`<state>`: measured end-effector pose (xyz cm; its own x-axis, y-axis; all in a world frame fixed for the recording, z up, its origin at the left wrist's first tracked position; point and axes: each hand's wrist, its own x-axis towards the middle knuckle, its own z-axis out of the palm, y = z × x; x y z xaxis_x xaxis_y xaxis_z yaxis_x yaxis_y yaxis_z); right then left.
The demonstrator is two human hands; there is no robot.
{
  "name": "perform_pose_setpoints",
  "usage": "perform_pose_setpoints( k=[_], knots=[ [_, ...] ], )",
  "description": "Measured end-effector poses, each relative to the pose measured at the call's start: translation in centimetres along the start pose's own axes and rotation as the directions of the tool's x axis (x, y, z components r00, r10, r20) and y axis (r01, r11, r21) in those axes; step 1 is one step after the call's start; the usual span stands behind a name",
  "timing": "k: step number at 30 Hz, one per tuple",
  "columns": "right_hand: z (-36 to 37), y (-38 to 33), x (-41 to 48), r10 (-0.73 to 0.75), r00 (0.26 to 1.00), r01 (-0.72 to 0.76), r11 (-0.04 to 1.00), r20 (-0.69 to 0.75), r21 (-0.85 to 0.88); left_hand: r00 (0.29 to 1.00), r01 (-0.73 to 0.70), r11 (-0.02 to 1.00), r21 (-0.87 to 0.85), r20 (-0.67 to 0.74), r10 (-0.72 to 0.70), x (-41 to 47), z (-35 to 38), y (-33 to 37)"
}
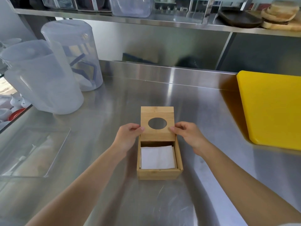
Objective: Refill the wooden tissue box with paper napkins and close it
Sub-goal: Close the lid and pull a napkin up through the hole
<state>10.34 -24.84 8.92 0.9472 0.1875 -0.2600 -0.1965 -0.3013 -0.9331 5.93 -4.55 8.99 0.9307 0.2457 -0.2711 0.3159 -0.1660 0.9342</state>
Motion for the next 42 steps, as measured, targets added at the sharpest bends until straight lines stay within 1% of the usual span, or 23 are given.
perform_pose_setpoints(
  k=[3,5,10,13,15,18,20,21,22,24,25,27,28,30,31,32,33,34,35,37,39,40,42],
  knots=[
    [0.6,-0.1,0.2,-0.023,1.000,0.023,1.000,0.007,0.006,1.000,-0.001,1.000,0.014,0.019,0.000,0.1,0.5,-0.1],
    [0.7,0.0,0.2,-0.047,0.999,0.047,0.999,-0.007,-0.009,0.999,-0.042,0.998,0.055,0.008,0.042,0.1,0.6,-0.1],
    [1.1,0.7,-0.8,-0.187,0.980,0.180,0.978,-0.067,-0.108,0.974,-0.220,0.961,0.167,-0.011,0.225,-0.6,0.3,-1.5],
    [1.2,1.7,-1.7,-0.304,0.948,0.269,0.925,-0.098,-0.270,0.933,-0.348,0.897,0.273,0.006,0.361,-1.1,0.0,-2.9],
    [1.1,2.5,-2.2,-0.405,0.911,0.341,0.850,-0.083,-0.401,0.889,-0.438,0.816,0.378,0.045,0.456,-1.3,-0.4,-3.7],
    [0.8,3.0,-3.1,-0.620,0.784,0.487,0.649,-0.035,-0.584,0.753,-0.612,0.601,0.515,0.146,0.642,-1.6,-1.3,-4.2],
    [0.3,3.6,-3.2,-0.724,0.688,0.600,0.526,0.052,-0.603,0.665,-0.698,0.473,0.538,0.242,0.707,-1.4,-1.9,-4.5],
    [0.0,4.0,-3.2,-0.740,0.666,0.631,0.492,0.094,-0.600,0.637,-0.730,0.436,0.526,0.295,0.712,-1.4,-2.2,-4.6],
    [-0.2,4.1,-3.3,-0.726,0.675,0.639,0.486,0.131,-0.596,0.639,-0.742,0.429,0.515,0.348,0.686,-1.4,-2.5,-4.6],
    [-0.9,3.7,-3.5,-0.643,0.736,0.627,0.528,0.212,-0.573,0.684,-0.721,0.454,0.524,0.435,0.585,-1.3,-3.2,-4.2],
    [-1.4,3.2,-3.5,-0.578,0.781,0.598,0.584,0.236,-0.549,0.687,-0.723,0.458,0.517,0.462,0.562,-1.3,-3.7,-3.8],
    [-2.1,1.6,-3.9,-0.401,0.879,0.477,0.717,0.259,-0.508,0.725,-0.686,0.553,0.473,0.514,0.459,-1.5,-4.4,-2.7],
    [-2.2,0.7,-4.1,-0.317,0.917,0.396,0.790,0.240,-0.468,0.768,-0.632,0.615,0.471,0.484,0.419,-1.7,-4.6,-2.0],
    [-2.1,-0.8,-4.7,-0.214,0.969,0.243,0.920,0.124,-0.307,0.875,-0.479,0.775,0.412,0.288,0.388,-2.3,-4.5,-0.7],
    [-1.8,-1.5,-5.2,-0.162,0.983,0.176,0.962,0.080,-0.210,0.922,-0.381,0.867,0.320,0.208,0.328,-2.3,-3.9,-0.4],
    [-1.3,-2.0,-5.6,-0.096,0.992,0.107,0.982,0.078,-0.153,0.951,-0.276,0.928,0.251,0.212,0.225,-2.3,-3.3,-0.3],
    [-0.9,-2.1,-5.9,-0.040,0.993,0.056,0.988,0.112,-0.146,0.950,-0.184,0.962,0.202,0.286,0.122,-2.7,-2.8,-0.3],
    [-0.4,-2.3,-6.3,0.008,0.987,0.016,0.989,0.161,-0.148,0.932,-0.133,0.970,0.202,0.359,0.053,-3.3,-2.5,-0.7],
    [0.0,-2.1,-6.5,0.032,0.976,0.004,0.987,0.214,-0.162,0.923,-0.103,0.974,0.200,0.384,0.018,-4.0,-1.9,-0.9],
    [0.6,-1.8,-6.9,0.041,0.960,0.023,0.974,0.275,-0.226,0.919,-0.181,0.961,0.211,0.385,0.088,-5.2,-0.7,-1.8],
    [0.7,-0.9,-7.1,0.042,0.949,0.089,0.915,0.312,-0.394,0.922,-0.307,0.897,0.319,0.333,0.197,-6.3,0.1,-2.5],
    [0.8,-0.2,-7.3,0.027,0.947,0.148,0.849,0.322,-0.508,0.911,-0.373,0.849,0.373,0.320,0.260,-7.0,0.1,-3.3],
    [1.2,1.2,-7.6,-0.062,0.939,0.292,0.661,0.338,-0.691,0.884,-0.458,0.775,0.435,0.316,0.345,-7.1,0.2,-4.9]
  ],
)
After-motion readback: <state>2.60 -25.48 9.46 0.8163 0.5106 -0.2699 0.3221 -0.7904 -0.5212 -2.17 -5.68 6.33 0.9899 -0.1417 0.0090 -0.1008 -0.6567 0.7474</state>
